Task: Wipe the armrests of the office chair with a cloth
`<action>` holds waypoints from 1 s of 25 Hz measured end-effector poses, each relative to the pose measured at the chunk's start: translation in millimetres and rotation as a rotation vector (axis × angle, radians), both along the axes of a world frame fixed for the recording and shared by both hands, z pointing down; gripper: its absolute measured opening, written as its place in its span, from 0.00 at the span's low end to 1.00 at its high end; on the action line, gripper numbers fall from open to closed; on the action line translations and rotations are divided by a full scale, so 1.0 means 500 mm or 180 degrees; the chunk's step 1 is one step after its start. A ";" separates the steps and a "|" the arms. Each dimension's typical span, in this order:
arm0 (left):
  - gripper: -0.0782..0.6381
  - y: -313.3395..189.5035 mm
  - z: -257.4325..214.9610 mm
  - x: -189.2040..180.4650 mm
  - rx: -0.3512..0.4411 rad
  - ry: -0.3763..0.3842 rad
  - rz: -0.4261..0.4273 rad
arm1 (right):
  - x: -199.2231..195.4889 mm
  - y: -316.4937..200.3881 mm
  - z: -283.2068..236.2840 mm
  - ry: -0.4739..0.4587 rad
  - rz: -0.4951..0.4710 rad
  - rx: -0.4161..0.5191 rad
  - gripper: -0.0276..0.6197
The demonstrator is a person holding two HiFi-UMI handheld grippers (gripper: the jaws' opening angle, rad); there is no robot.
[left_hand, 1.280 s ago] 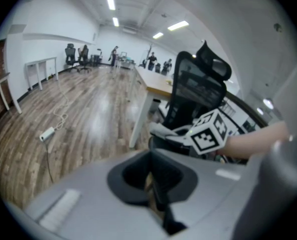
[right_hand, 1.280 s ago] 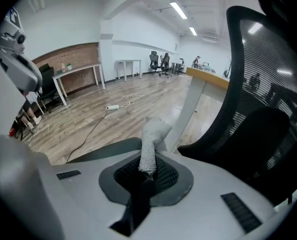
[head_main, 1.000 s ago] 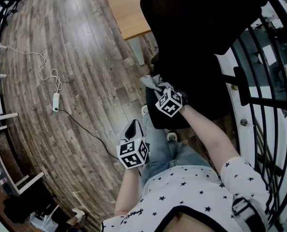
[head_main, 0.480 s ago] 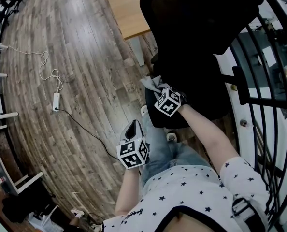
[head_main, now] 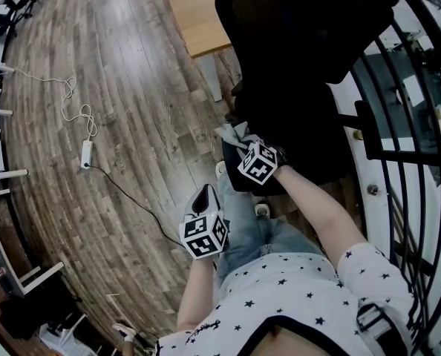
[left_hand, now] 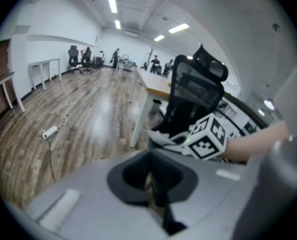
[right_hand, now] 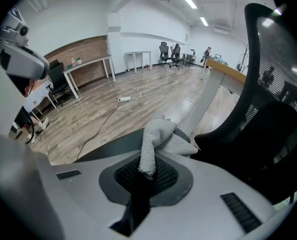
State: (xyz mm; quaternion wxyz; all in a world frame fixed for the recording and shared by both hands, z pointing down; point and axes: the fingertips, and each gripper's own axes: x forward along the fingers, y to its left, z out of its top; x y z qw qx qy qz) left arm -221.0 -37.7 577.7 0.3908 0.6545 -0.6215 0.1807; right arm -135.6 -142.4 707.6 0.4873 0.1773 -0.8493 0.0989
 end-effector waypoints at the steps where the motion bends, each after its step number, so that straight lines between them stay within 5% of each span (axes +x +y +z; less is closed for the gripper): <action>1: 0.12 0.004 0.000 0.001 0.0000 0.0000 -0.0004 | 0.002 0.005 0.000 0.0003 -0.0008 -0.0003 0.09; 25: 0.12 0.082 -0.022 0.027 0.0072 -0.0018 -0.0074 | 0.013 0.154 -0.005 0.0019 -0.0241 -0.0109 0.09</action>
